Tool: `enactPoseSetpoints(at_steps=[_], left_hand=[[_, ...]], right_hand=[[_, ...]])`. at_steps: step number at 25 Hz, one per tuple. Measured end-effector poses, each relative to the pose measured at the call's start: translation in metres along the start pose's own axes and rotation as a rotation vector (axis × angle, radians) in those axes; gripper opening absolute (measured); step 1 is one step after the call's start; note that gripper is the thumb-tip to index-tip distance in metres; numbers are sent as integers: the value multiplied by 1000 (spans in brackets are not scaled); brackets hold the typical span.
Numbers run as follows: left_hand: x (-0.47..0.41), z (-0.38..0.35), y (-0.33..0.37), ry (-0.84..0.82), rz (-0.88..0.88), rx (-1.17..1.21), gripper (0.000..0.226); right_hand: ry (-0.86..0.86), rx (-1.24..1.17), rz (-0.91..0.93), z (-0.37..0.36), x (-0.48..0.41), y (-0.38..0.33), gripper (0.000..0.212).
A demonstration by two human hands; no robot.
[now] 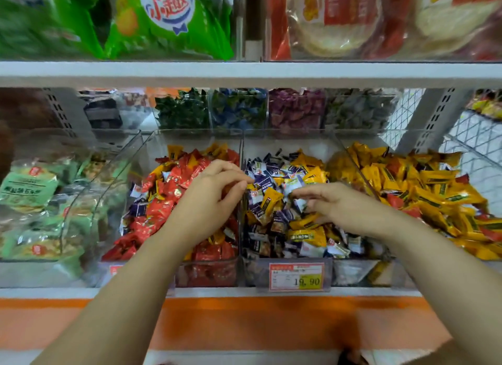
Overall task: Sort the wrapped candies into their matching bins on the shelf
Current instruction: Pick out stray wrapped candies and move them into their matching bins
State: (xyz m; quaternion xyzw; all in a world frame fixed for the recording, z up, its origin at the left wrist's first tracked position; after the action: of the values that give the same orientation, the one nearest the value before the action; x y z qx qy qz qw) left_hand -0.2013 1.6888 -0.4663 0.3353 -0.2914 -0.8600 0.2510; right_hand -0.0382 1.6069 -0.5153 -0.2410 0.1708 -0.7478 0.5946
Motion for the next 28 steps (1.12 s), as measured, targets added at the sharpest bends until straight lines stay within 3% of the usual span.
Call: enactPoseSetpoints(at_steps=[8,13,16,23,26,28], left_hand=[[-6,-3,-2,21,-12,-18,22],[3,-4,-3,-34,-33,-11,22],[7,-3,-4,-64,-31,20,23],[9,-3,-4,-88,-37,32,26],[9,-3,-2,-93,-36,41,24],[9,-3,-3,-96,-29,45,22]], right_hand=[[143,274,140,20,15,-32,30],[-15,692,282,-34,-13,-51,60],[-76,896,295,-46,-12,-43,48],[-155,672,169,-19,16,-16,28],[46,586,123,14,9,-24,23],[175,604,57,29,-3,-21,32]])
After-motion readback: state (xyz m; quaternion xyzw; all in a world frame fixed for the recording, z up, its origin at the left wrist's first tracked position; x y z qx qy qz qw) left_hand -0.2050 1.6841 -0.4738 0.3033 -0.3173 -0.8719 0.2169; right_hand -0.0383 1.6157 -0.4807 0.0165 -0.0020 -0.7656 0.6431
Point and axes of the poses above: each hand's wrist, its own x-axis away from the middle knuckle, its own z-axis out of the back of the hand, y = z × x, the point moved 10 cm from there along -x, towards the middle knuckle, and after that the axes turned 11 degrees about x, right-handed, at the moved point
